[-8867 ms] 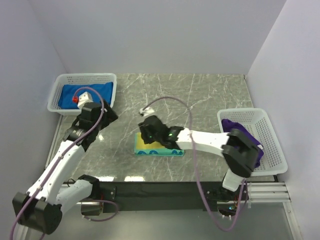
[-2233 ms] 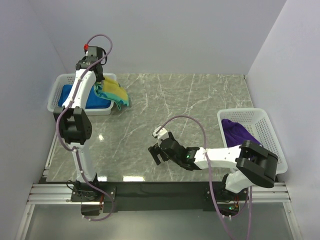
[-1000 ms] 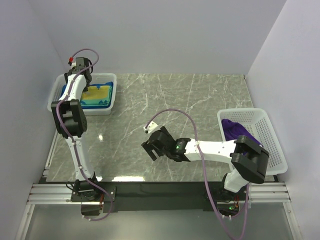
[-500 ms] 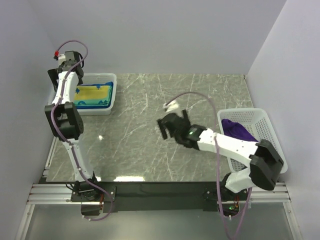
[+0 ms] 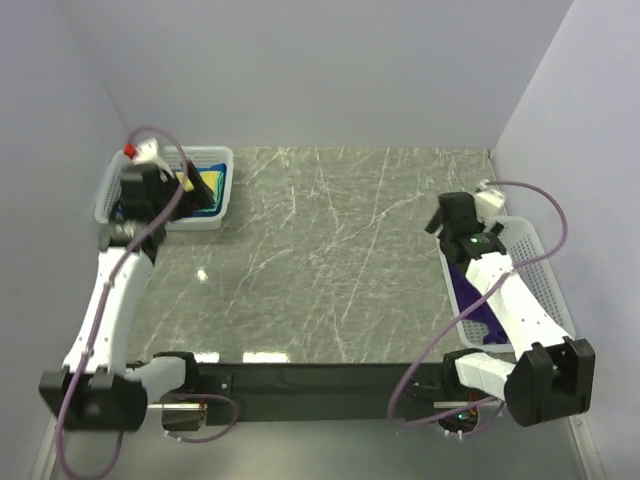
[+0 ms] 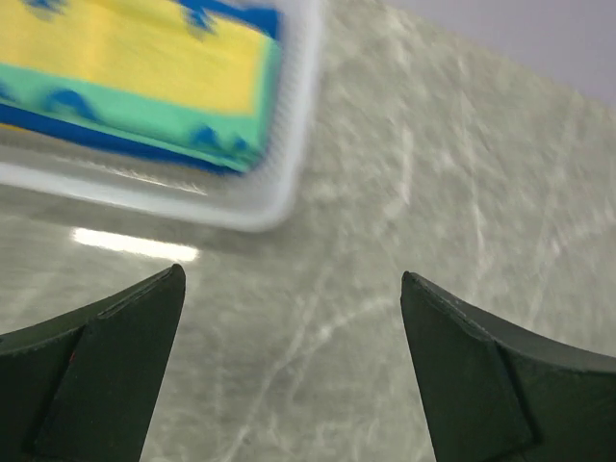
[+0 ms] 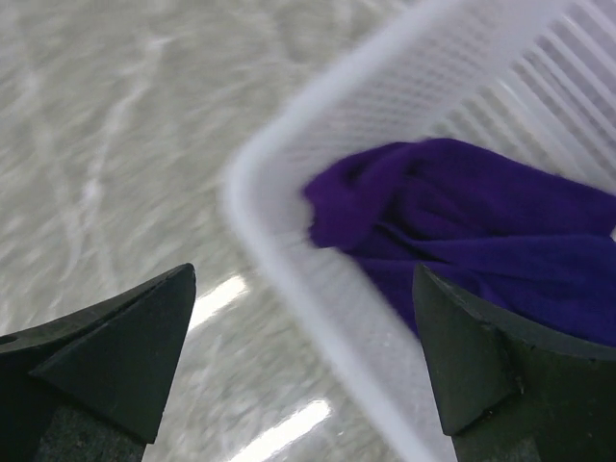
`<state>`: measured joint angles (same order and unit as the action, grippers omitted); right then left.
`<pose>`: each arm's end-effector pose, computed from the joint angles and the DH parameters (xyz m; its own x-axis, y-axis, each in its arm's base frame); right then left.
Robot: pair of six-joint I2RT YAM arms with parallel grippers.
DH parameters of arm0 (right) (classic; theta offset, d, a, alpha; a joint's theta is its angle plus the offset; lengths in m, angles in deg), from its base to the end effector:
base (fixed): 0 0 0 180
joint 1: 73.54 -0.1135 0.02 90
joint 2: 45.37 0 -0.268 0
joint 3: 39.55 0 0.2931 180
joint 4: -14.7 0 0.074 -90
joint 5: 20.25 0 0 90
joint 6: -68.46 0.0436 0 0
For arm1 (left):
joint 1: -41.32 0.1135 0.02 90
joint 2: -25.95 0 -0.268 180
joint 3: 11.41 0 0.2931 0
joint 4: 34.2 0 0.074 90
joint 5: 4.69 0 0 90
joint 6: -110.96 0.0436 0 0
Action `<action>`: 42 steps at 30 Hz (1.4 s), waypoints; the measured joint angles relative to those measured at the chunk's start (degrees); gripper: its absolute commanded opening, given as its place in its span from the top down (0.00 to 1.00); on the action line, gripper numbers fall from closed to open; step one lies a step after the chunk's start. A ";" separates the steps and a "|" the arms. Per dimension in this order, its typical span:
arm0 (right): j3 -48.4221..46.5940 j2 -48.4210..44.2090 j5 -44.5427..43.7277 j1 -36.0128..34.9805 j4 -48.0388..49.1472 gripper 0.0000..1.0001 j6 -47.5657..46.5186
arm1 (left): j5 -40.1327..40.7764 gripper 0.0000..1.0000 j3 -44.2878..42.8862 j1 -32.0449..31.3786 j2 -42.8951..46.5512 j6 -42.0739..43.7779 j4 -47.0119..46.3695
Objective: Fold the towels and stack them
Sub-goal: Neatly place the folded towel into the bin, then grab crumpled towel
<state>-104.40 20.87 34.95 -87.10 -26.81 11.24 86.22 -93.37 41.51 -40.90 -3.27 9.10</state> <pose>0.2833 0.0427 0.2769 -0.4406 0.3511 -0.8262 0.5381 0.8400 0.0700 0.3012 0.0017 0.3808 -0.4237 -0.4118 -0.8068 -0.2097 0.9111 -0.3549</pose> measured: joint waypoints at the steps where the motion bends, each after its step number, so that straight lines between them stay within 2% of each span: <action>1: 1.49 -0.33 1.16 3.28 0.37 0.00 0.57 | -1.20 0.01 3.69 -1.16 2.71 -0.07 -1.31; 5: 6.82 0.28 7.17 14.47 2.54 0.01 1.88 | -7.13 0.01 18.12 -6.54 10.19 -0.28 -4.92; 8: 7.63 4.15 11.04 19.50 3.96 0.03 2.10 | -9.11 0.00 25.75 -8.41 13.03 -0.31 -5.86; 14: 7.69 13.51 17.99 24.26 8.57 0.09 2.25 | -9.27 0.01 29.11 -9.97 16.22 -0.31 -6.12; 17: 7.69 17.53 20.83 27.39 10.16 0.16 2.14 | -8.63 0.01 29.11 -10.19 17.05 -0.31 -7.32; 20: 6.88 21.00 22.14 29.33 11.17 0.42 1.38 | -8.33 0.01 29.11 -10.19 17.03 -0.31 -7.32; 21: 6.38 21.64 22.34 29.70 11.28 0.65 0.79 | -8.24 0.01 29.11 -10.19 17.03 -0.31 -7.32; 24: 6.08 22.40 22.43 30.32 12.24 0.95 0.02 | -8.07 0.01 29.11 -10.19 17.03 -0.31 -7.32; 26: 6.14 21.53 22.18 30.38 11.96 1.00 -0.33 | -8.07 0.01 29.11 -10.19 17.03 -0.28 -7.34; 29: 6.19 17.59 21.00 30.32 9.81 1.00 -1.20 | -8.13 0.01 29.11 -10.19 16.81 -0.28 -7.39; 31: 5.73 12.31 19.82 29.94 7.21 1.00 -2.21 | -8.13 0.01 29.11 -10.19 16.44 -0.31 -7.54; 34: 0.26 3.87 17.09 27.36 2.73 1.00 -3.76 | -8.13 0.01 29.11 -10.19 16.04 -0.31 -7.72; 38: -12.50 -1.36 15.17 16.52 2.43 1.00 -7.04 | -7.54 0.01 29.11 -10.19 15.56 -0.31 -7.67; 42: -24.87 -0.68 16.92 4.68 3.56 1.00 -11.10 | -7.02 0.01 29.11 -10.19 15.37 -0.31 -7.69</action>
<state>-129.27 20.19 51.86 -82.43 -23.25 0.13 79.20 -64.26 31.32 -25.54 -3.58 1.41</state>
